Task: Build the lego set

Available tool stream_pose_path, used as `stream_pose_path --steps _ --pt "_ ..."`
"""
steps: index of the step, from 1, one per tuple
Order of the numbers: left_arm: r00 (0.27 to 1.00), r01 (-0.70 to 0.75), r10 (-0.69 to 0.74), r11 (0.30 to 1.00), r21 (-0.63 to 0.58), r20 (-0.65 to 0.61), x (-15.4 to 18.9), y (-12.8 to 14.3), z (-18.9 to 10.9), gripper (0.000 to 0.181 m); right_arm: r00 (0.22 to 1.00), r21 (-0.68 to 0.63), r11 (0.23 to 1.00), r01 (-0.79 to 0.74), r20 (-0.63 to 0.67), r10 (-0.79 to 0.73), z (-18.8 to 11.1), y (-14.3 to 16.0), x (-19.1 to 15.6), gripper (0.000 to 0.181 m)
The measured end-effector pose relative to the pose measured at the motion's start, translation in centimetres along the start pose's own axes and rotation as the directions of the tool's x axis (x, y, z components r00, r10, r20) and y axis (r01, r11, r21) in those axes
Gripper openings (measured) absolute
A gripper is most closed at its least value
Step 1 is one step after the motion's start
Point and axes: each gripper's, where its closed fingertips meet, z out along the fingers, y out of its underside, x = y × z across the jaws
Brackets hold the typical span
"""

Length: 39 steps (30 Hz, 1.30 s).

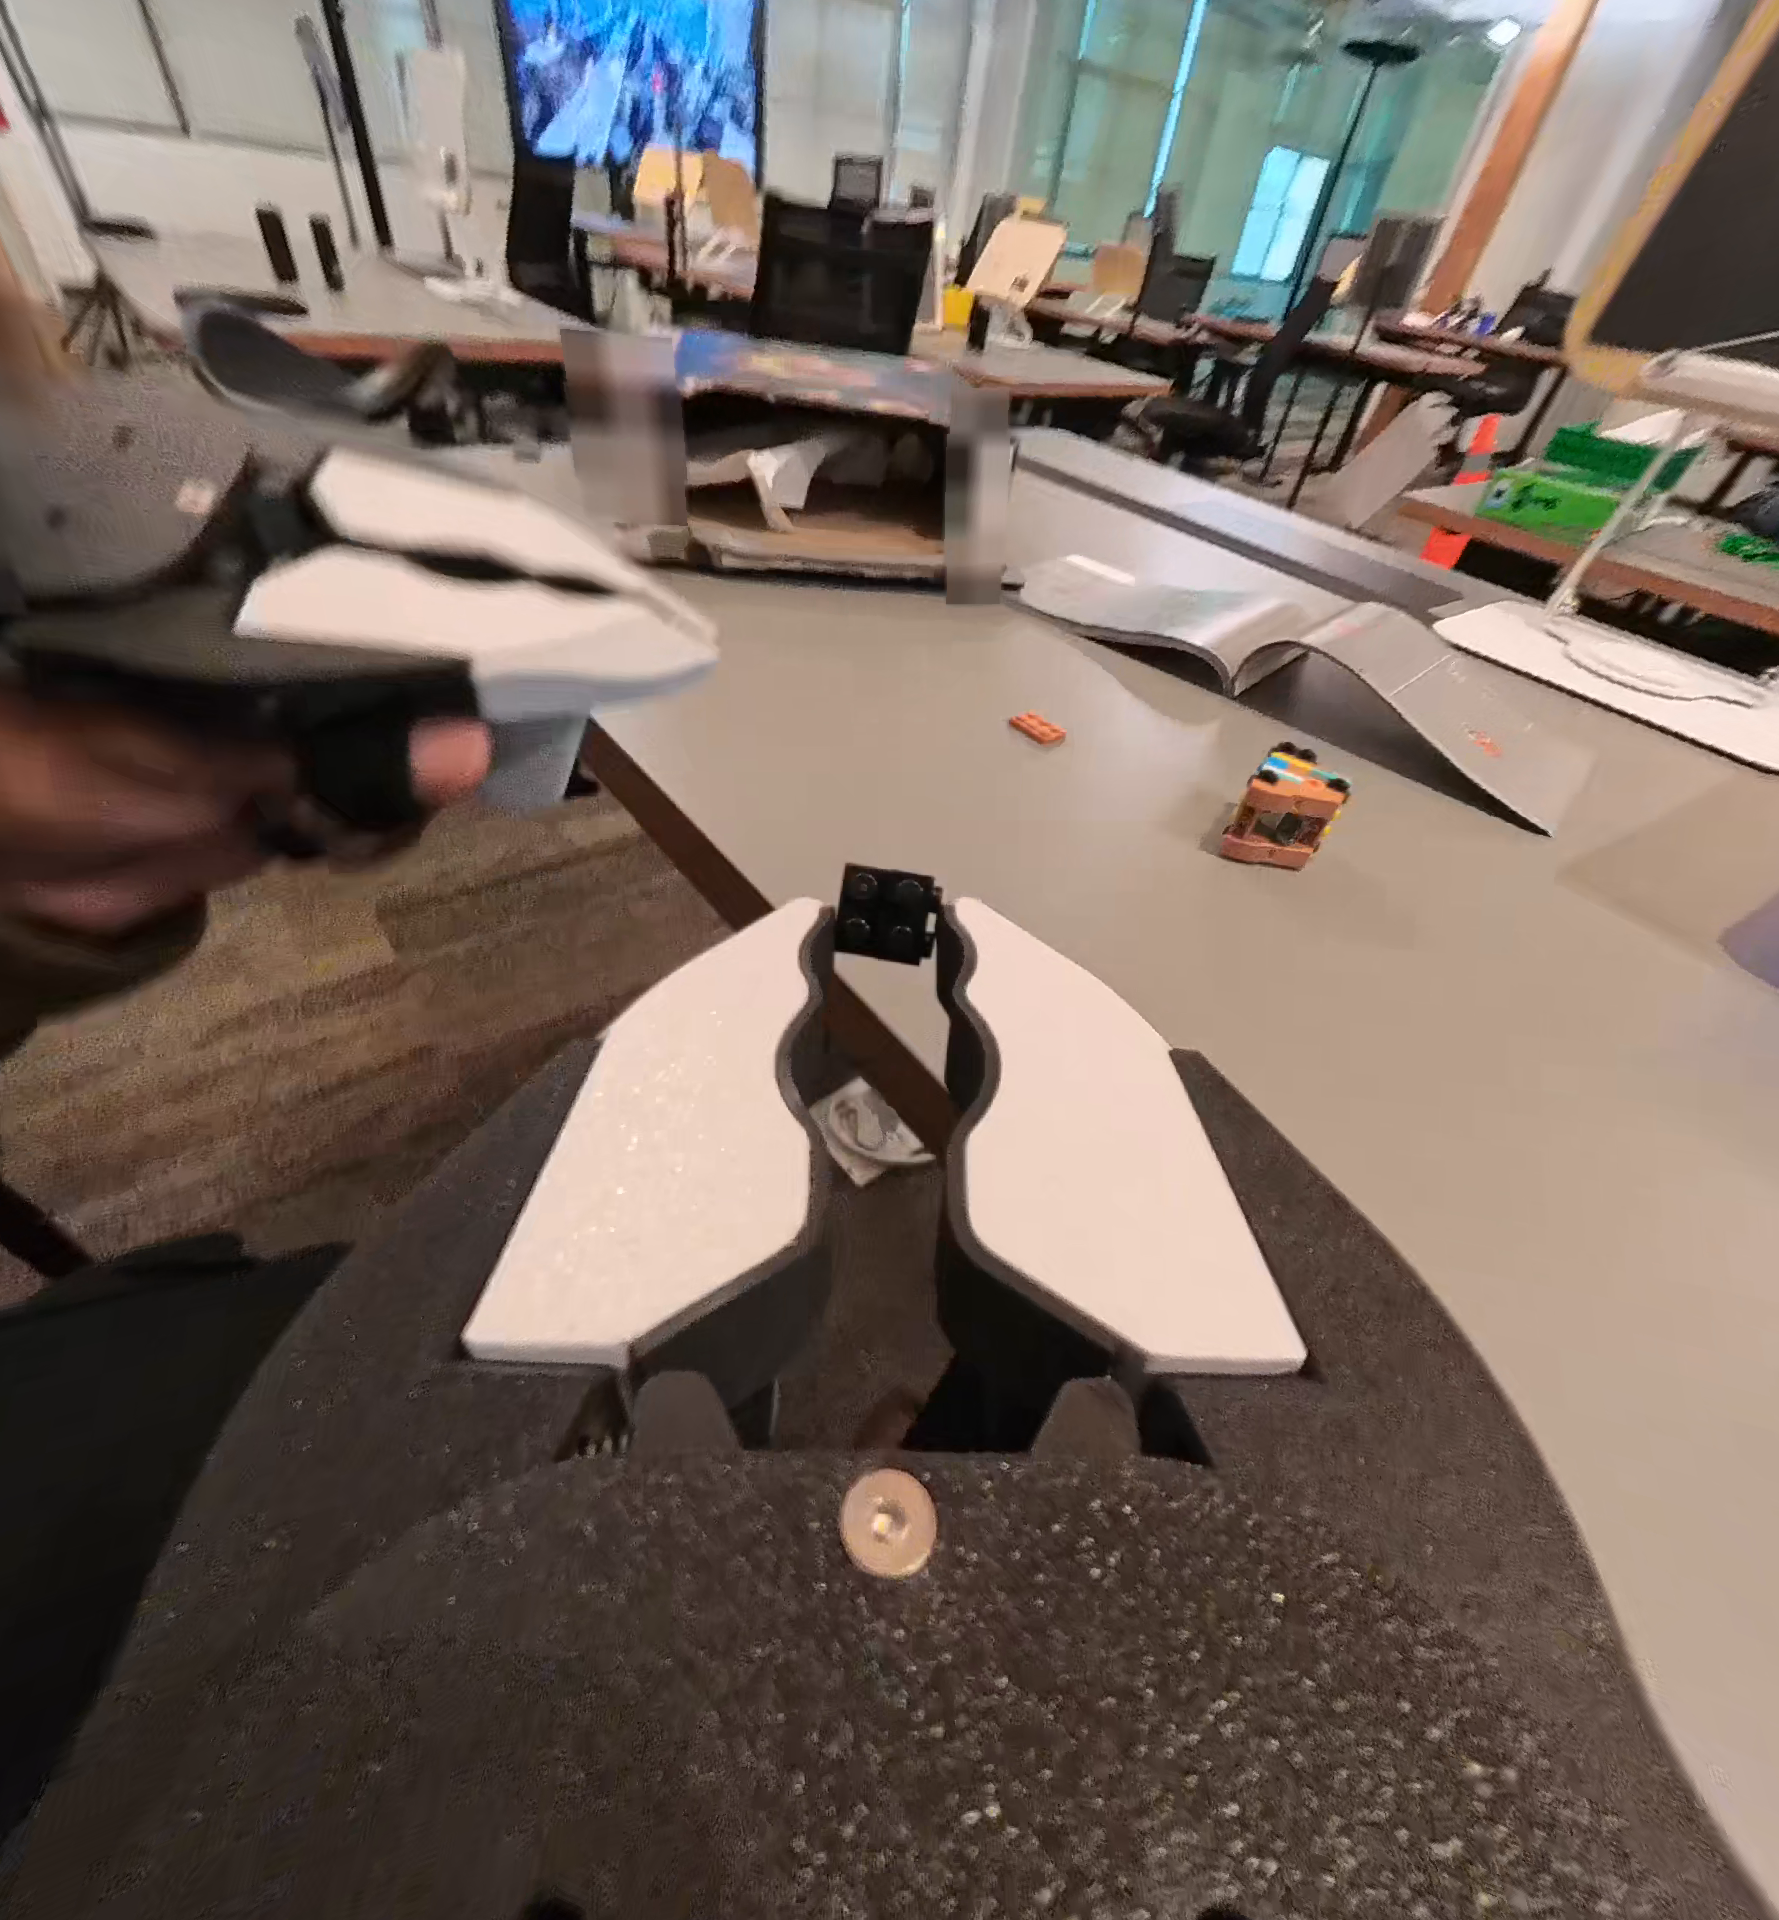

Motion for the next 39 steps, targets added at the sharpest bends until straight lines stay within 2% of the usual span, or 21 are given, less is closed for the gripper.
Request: stream_pose_path --steps 3,6,9,16,20,24,27,29,36,39 --pt "0.995 -0.052 0.041 0.991 -0.12 -0.093 -3.3 1.3 4.0 0.005 0.998 -0.086 0.995 0.054 0.047 -0.05 1.7 0.6 2.5 0.018" --pt "0.986 -0.038 -0.009 0.961 -0.274 -0.169 -6.2 4.3 7.0 0.014 0.99 -0.14 0.987 0.078 0.123 -0.061 3.5 0.6 4.1 0.018" --pt "0.973 -0.04 -0.051 0.926 -0.377 -0.227 -7.7 6.7 9.2 0.024 0.979 -0.249 0.962 0.114 0.193 -0.066 5.2 1.3 6.0 0.018" --pt "0.942 -0.083 -0.086 0.876 -0.475 -0.323 -10.1 10.7 12.5 0.04 0.94 -0.368 0.913 0.173 0.338 -0.042 9.9 3.7 10.0 0.018" --pt "0.92 -0.086 -0.121 0.866 -0.493 -0.373 -11.0 11.1 13.5 0.041 0.919 -0.409 0.893 0.189 0.394 -0.014 11.7 5.2 11.7 0.018" --pt "0.877 -0.105 -0.169 0.846 -0.523 -0.449 -10.4 11.4 13.9 0.039 0.895 -0.435 0.871 0.227 0.445 -0.011 12.5 6.3 13.1 0.018" --pt "0.857 -0.138 -0.162 0.842 -0.521 -0.489 -9.8 11.2 14.5 0.022 0.878 -0.446 0.861 0.245 0.479 -0.002 12.9 7.1 13.8 0.018" --pt "0.847 -0.154 -0.155 0.844 -0.513 -0.509 -9.1 11.0 14.9 0.019 0.861 -0.45 0.852 0.269 0.509 -0.003 12.9 7.6 13.9 0.018" --pt "0.784 -0.171 -0.173 0.863 -0.475 -0.597 -4.1 9.3 15.3 0.017 0.821 -0.417 0.824 0.383 0.563 -0.096 12.2 8.1 13.9 0.018" --pt "0.758 -0.169 -0.181 0.873 -0.457 -0.626 -1.6 8.3 15.8 0.017 0.821 -0.416 0.827 0.378 0.564 -0.092 12.0 8.2 14.2 0.018"
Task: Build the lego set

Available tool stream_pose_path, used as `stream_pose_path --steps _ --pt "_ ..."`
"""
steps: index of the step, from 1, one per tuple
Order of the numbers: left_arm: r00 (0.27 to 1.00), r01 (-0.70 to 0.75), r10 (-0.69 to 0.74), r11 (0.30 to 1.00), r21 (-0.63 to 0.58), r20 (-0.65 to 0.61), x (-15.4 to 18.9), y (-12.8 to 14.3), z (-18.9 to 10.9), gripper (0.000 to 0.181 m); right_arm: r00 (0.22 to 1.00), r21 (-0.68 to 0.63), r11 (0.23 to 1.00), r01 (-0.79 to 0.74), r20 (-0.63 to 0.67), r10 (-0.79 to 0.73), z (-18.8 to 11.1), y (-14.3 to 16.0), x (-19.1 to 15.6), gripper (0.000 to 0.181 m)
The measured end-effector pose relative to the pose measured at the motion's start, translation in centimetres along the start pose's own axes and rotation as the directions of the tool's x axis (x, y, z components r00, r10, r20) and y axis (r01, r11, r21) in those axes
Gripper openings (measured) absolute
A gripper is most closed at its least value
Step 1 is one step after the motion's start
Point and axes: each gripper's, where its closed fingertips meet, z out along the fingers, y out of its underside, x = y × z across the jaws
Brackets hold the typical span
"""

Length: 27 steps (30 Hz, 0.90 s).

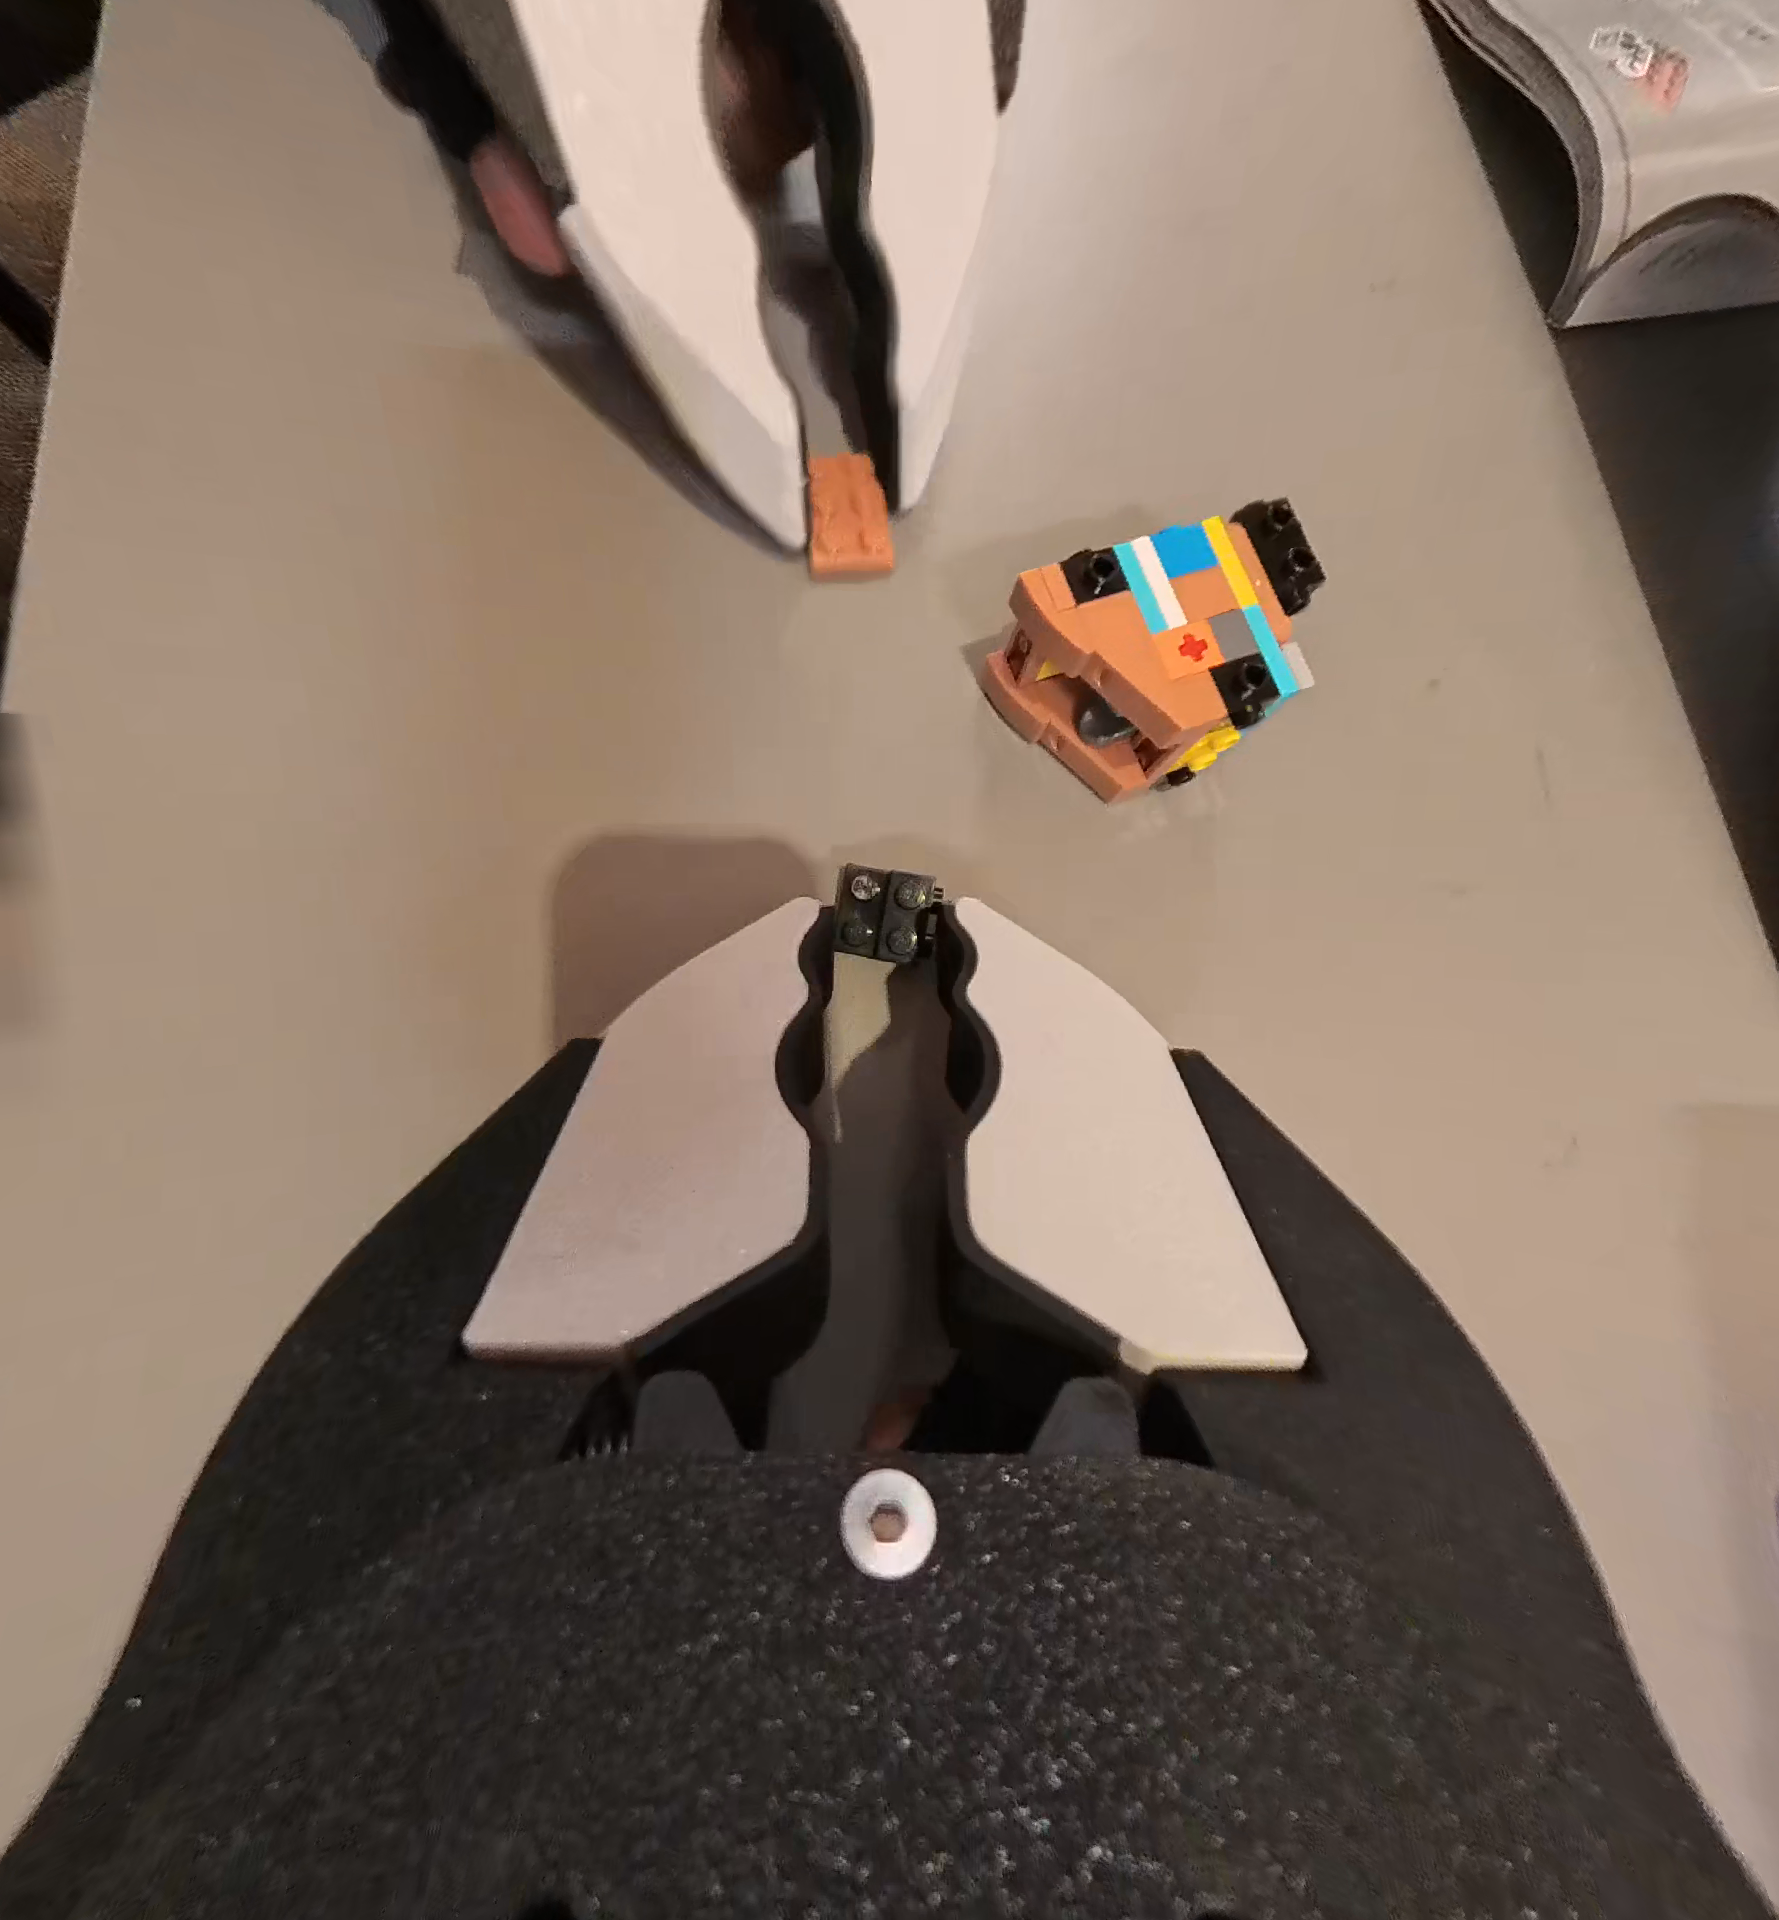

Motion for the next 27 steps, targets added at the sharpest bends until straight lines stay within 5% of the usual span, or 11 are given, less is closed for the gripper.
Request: stream_pose_path --steps 7,13,27 --pt "0.999 -0.022 0.024 0.999 0.049 -0.041 1.8 -3.4 2.8 0.017 0.994 0.011 0.995 -0.097 -0.059 0.097 -0.3 0.4 1.0 0.021" --pt "0.999 -0.043 0.043 0.999 0.016 -0.015 1.3 -3.6 3.7 0.017 0.994 0.017 0.994 -0.105 -0.036 0.106 -0.7 0.6 1.1 0.031" --pt "0.996 -0.091 0.091 0.996 -0.017 0.02 -0.7 -3.3 3.7 0.018 0.997 0.018 0.998 -0.065 0.045 0.064 -0.9 0.2 -0.5 0.018"
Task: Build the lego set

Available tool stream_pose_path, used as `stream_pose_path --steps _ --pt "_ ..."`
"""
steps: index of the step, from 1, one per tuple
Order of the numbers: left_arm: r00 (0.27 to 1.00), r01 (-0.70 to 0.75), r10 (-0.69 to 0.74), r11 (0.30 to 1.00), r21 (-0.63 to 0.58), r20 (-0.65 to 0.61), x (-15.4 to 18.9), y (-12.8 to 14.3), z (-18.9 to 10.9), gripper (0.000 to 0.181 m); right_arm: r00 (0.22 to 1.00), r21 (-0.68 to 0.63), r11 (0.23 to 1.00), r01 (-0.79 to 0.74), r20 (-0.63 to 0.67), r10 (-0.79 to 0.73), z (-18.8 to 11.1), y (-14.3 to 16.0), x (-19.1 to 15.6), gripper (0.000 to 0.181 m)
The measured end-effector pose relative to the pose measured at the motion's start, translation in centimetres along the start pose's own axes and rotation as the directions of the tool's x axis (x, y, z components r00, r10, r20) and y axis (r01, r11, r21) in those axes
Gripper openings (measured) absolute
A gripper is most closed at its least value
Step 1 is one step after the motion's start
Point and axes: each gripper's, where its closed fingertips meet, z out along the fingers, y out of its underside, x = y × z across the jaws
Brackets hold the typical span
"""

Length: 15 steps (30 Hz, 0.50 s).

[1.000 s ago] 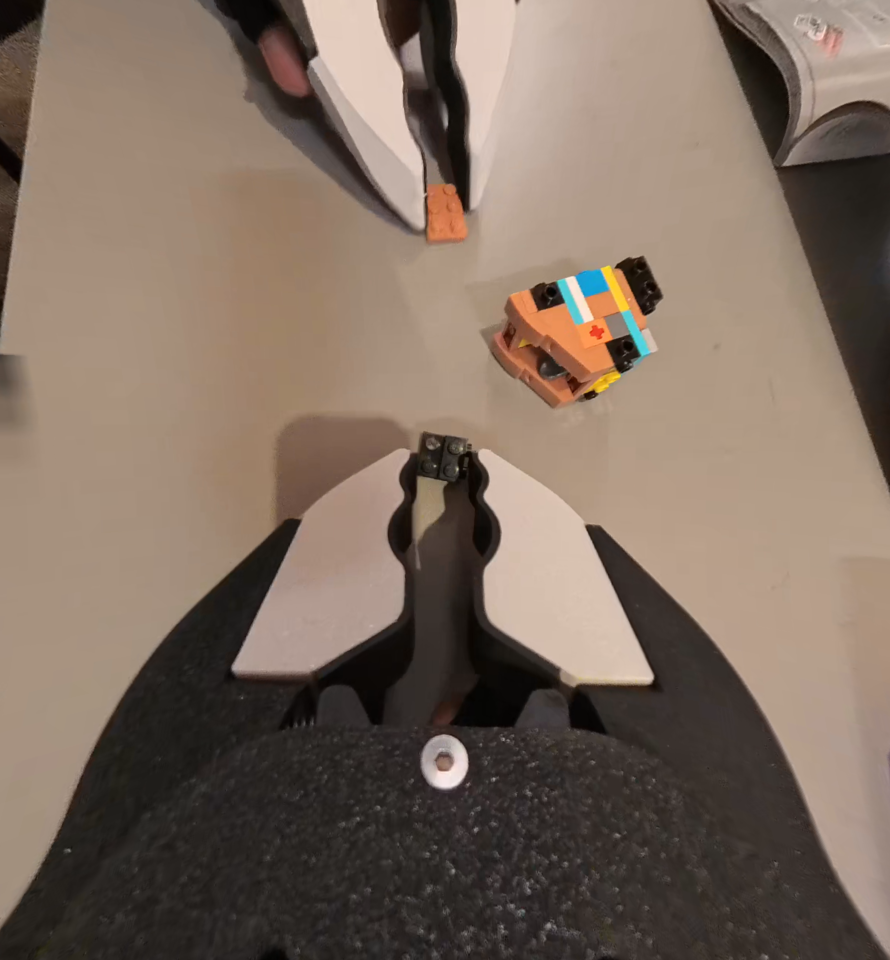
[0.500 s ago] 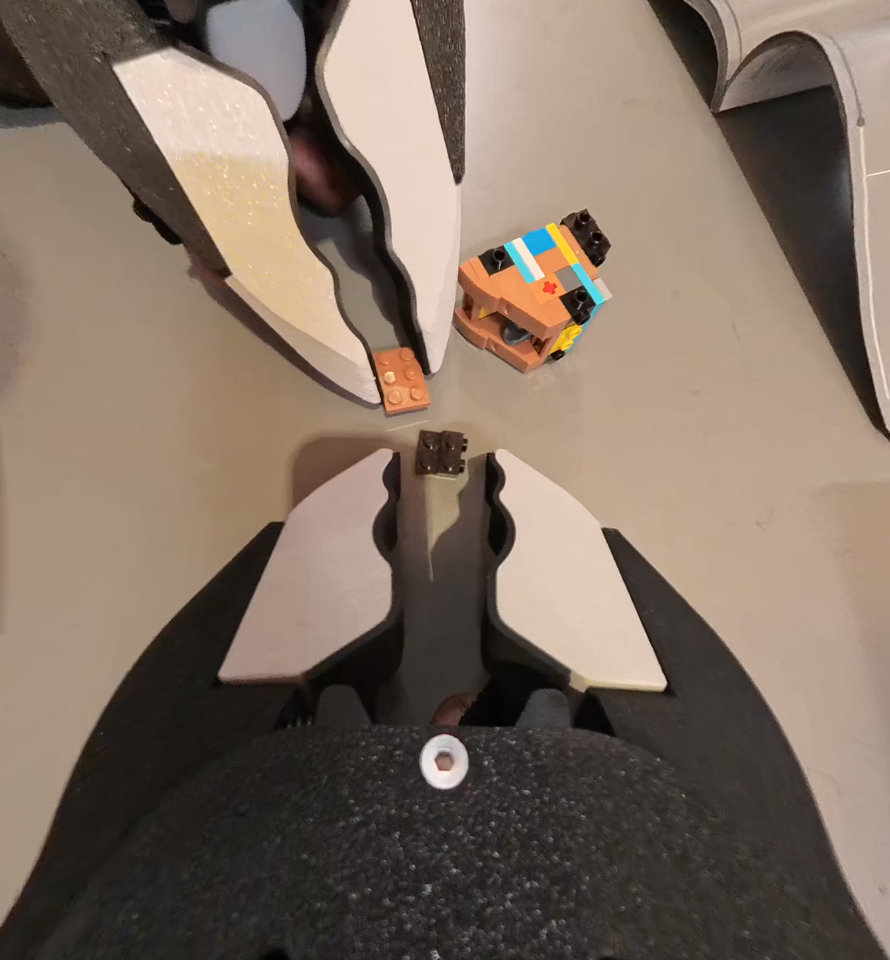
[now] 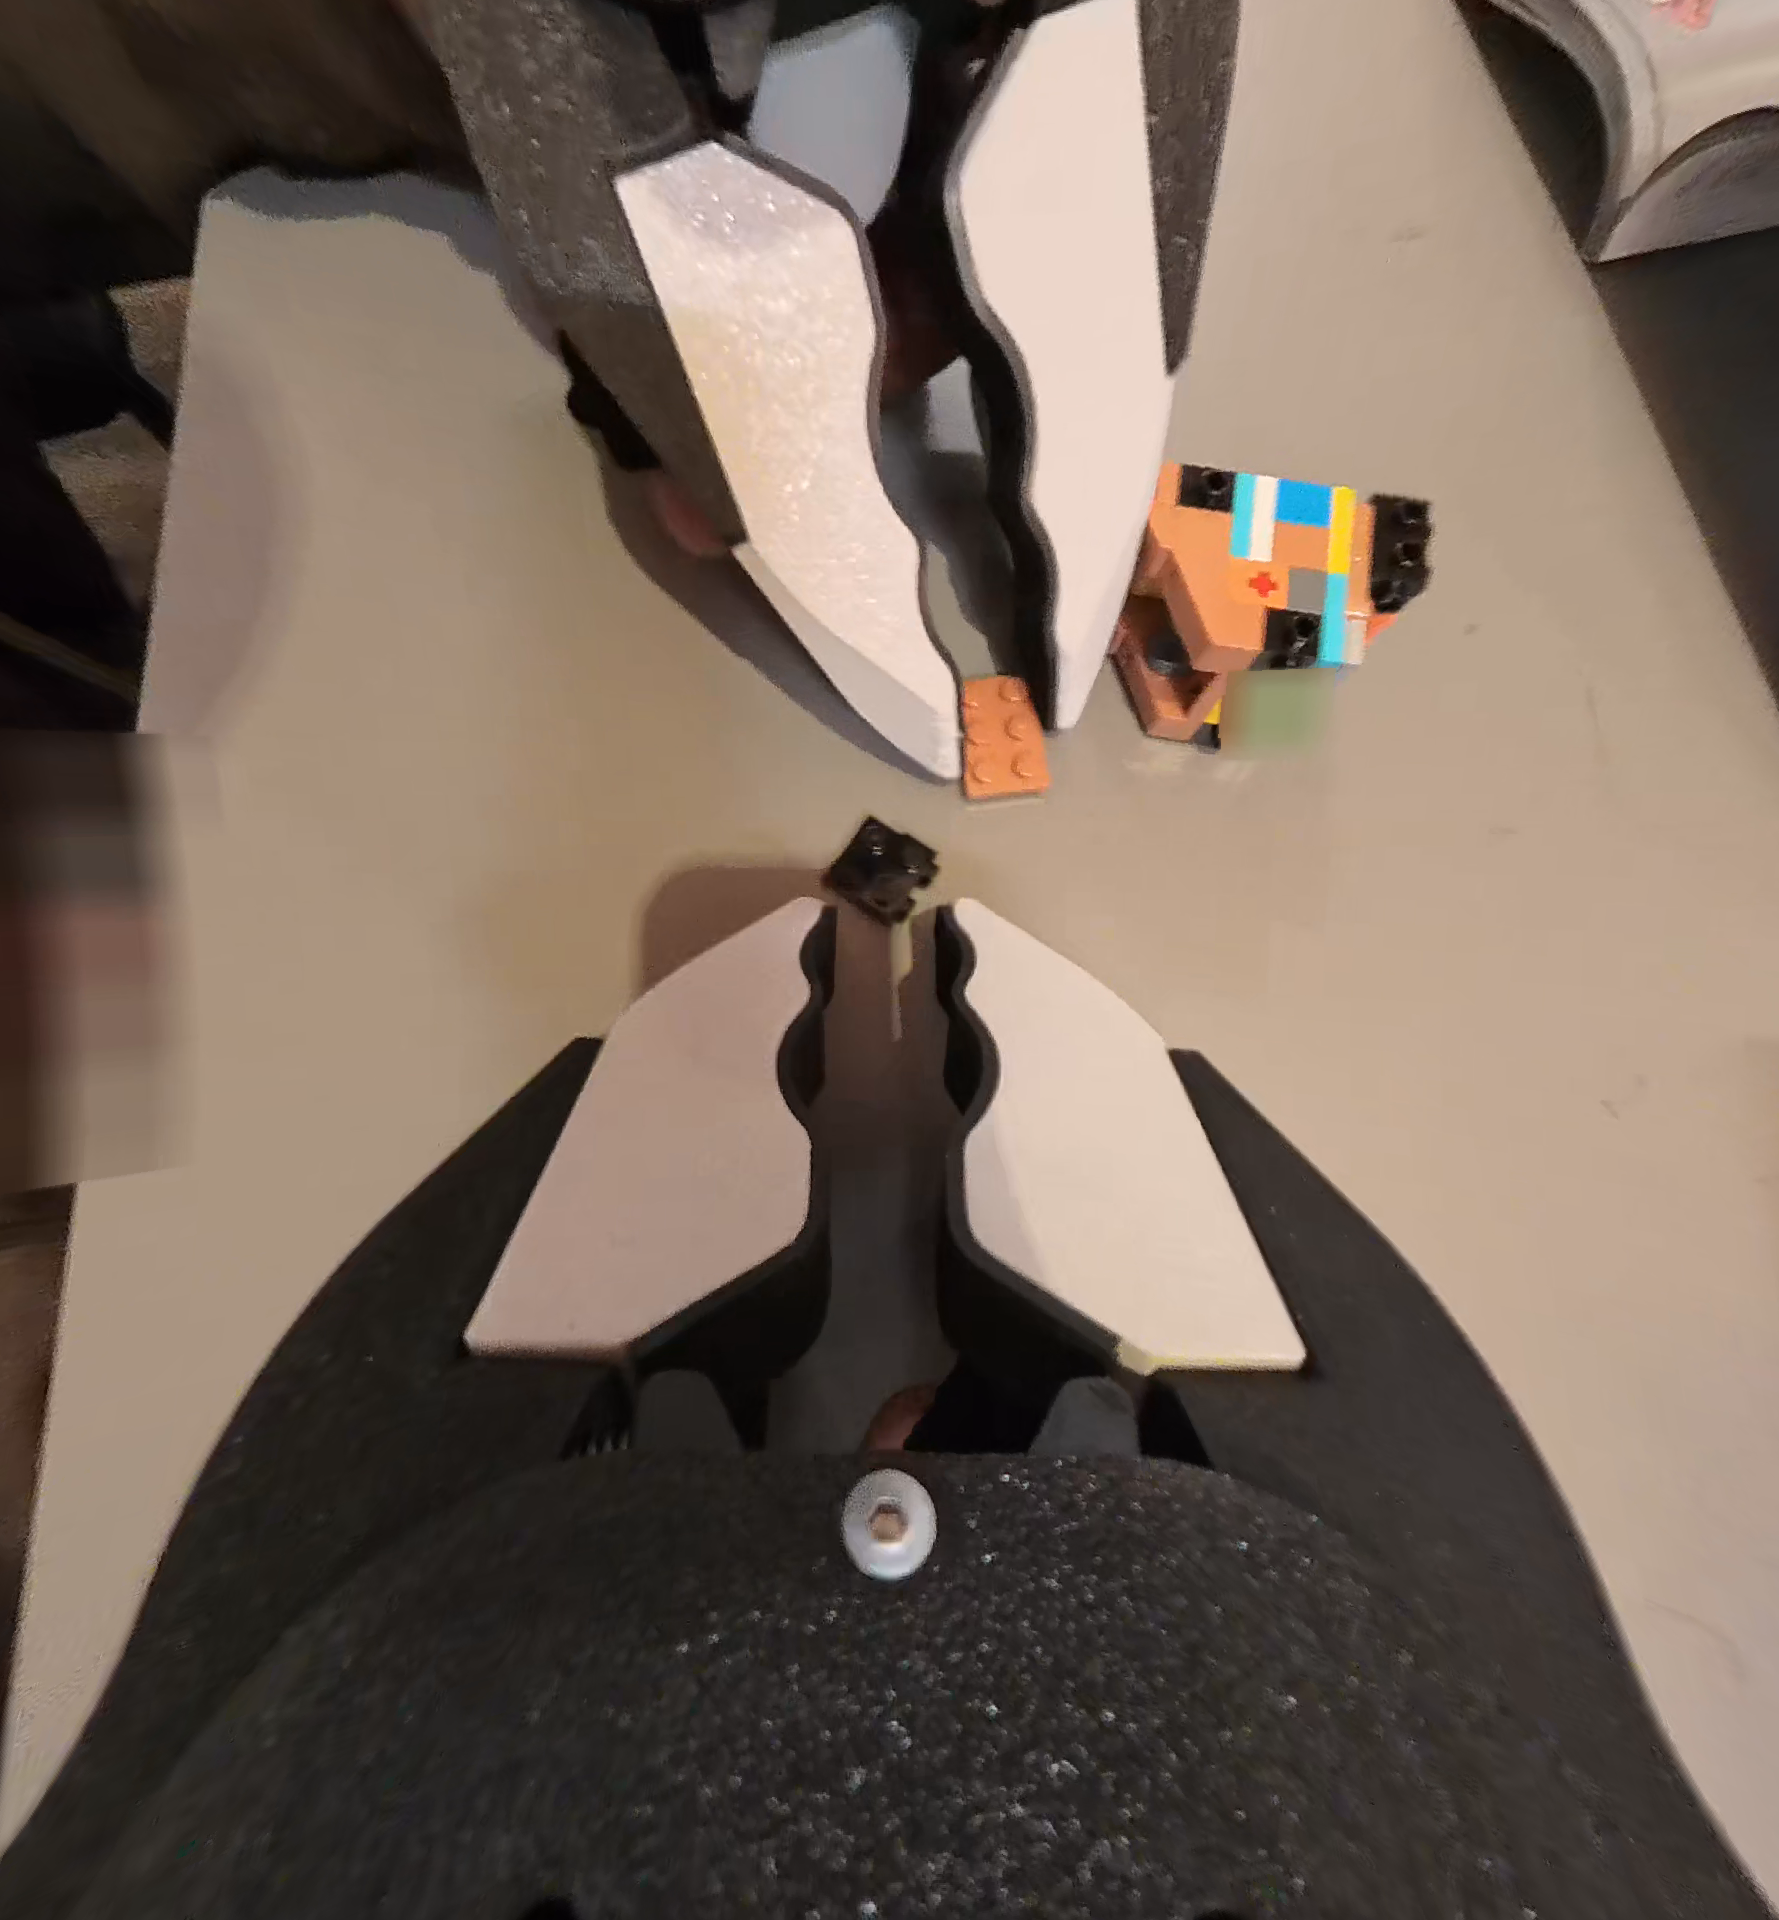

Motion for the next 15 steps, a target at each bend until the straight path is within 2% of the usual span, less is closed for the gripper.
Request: stream_pose_path --steps 4,9,15 --pt "0.998 -0.026 0.025 1.0 -0.014 -0.066 0.5 0.5 -0.3 0.018 0.998 0.047 0.996 0.069 -0.006 -0.069 -0.2 -0.7 0.9 0.018" --pt "0.989 -0.065 0.062 0.998 -0.015 -0.133 1.2 0.6 -0.5 0.018 0.98 0.031 0.982 0.184 0.067 -0.186 0.3 -0.3 0.6 0.018" --pt "0.984 -0.079 0.081 0.997 0.022 -0.158 1.7 0.5 -0.9 0.018 0.977 0.038 0.981 0.191 0.087 -0.193 0.7 -0.5 0.2 0.016"
